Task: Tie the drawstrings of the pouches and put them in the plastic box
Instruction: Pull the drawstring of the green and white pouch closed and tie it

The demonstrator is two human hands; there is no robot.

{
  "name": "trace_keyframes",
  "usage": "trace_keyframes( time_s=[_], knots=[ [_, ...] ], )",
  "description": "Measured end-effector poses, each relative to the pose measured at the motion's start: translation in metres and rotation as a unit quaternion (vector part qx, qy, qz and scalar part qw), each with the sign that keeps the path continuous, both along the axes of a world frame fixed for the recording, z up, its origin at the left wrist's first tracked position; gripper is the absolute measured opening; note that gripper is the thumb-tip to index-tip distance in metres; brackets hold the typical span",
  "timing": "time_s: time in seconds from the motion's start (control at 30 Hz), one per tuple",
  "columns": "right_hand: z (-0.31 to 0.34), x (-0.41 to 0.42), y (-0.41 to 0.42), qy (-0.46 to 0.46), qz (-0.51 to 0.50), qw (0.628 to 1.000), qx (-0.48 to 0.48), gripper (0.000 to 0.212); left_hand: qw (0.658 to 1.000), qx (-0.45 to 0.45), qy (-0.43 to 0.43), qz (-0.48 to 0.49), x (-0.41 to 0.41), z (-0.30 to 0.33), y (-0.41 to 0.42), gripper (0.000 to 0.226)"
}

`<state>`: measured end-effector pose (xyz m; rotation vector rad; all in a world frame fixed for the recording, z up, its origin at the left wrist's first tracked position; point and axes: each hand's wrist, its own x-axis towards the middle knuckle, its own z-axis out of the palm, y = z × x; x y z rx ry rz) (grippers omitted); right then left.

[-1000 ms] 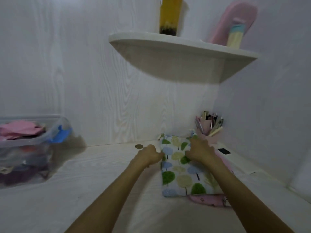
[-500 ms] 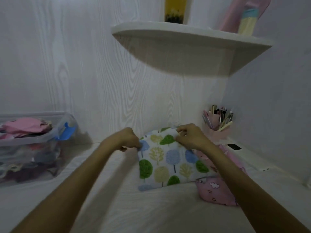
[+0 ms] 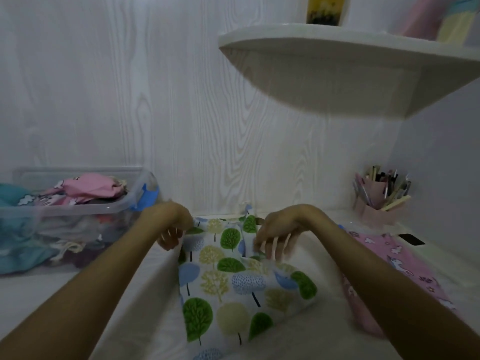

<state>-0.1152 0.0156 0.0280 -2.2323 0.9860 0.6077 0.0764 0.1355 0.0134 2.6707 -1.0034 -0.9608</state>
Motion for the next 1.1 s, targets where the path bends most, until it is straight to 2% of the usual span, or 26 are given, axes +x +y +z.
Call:
trace_keyframes(
  time_s=[0.07, 0.13, 0.2, 0.27, 0.33, 0.4, 0.43, 0.53, 0.67, 0.8, 0.87, 0.9, 0.97, 1.1],
  knots=[
    [-0.001, 0.015, -0.017, -0.082, -0.085, 0.992, -0.055, 0.030, 0.998, -0.057, 0.018, 0.031, 0.005, -0.008, -0.007, 0.041],
    [-0.007, 0.032, -0.029, -0.156, -0.155, 0.972, -0.081, 0.044, 0.993, -0.100, 0.045, 0.053, 0.010, -0.019, -0.016, 0.043],
    [-0.021, 0.054, -0.039, -0.176, -0.162, 0.967, -0.090, 0.065, 0.985, -0.152, 0.041, 0.077, 0.016, -0.026, -0.028, 0.047],
    [-0.041, 0.070, -0.041, -0.188, -0.151, 0.967, -0.085, 0.073, 0.972, -0.212, 0.033, 0.094, 0.018, -0.036, -0.039, 0.048],
    [-0.061, 0.085, -0.050, -0.231, -0.134, 0.958, -0.100, 0.059, 0.962, -0.248, 0.038, 0.105, 0.022, -0.045, -0.051, 0.047],
    [-0.072, 0.089, -0.054, -0.285, -0.139, 0.939, -0.133, 0.027, 0.953, -0.271, 0.072, 0.116, 0.023, -0.057, -0.059, 0.042],
    [-0.075, 0.087, -0.057, -0.318, -0.157, 0.925, -0.138, 0.019, 0.945, -0.291, 0.087, 0.119, 0.023, -0.063, -0.061, 0.039],
    [-0.056, 0.079, -0.060, -0.461, -0.210, 0.851, -0.139, 0.022, 0.904, -0.402, 0.071, 0.123, 0.026, -0.049, -0.067, 0.026],
    [0.004, 0.066, -0.056, -0.627, -0.256, 0.720, -0.151, 0.019, 0.812, -0.575, 0.040, 0.088, 0.015, 0.013, -0.062, 0.031],
    [0.072, 0.045, -0.029, -0.752, -0.216, 0.609, -0.135, 0.015, 0.709, -0.705, 0.028, 0.009, -0.017, 0.084, -0.043, 0.017],
    [0.091, 0.033, -0.013, -0.783, -0.198, 0.572, -0.142, 0.014, 0.662, -0.749, 0.023, -0.008, -0.034, 0.103, -0.031, 0.021],
    [0.094, 0.025, -0.004, -0.787, -0.193, 0.566, -0.152, 0.014, 0.651, -0.758, 0.022, -0.010, -0.044, 0.106, -0.024, 0.025],
    [0.081, 0.016, 0.009, -0.776, -0.189, 0.579, -0.164, 0.012, 0.659, -0.752, 0.025, 0.000, -0.059, 0.092, -0.015, 0.029],
    [0.014, -0.002, 0.026, -0.712, -0.217, 0.654, -0.135, 0.013, 0.702, -0.705, 0.095, 0.038, -0.084, 0.036, 0.010, 0.028]
  ],
)
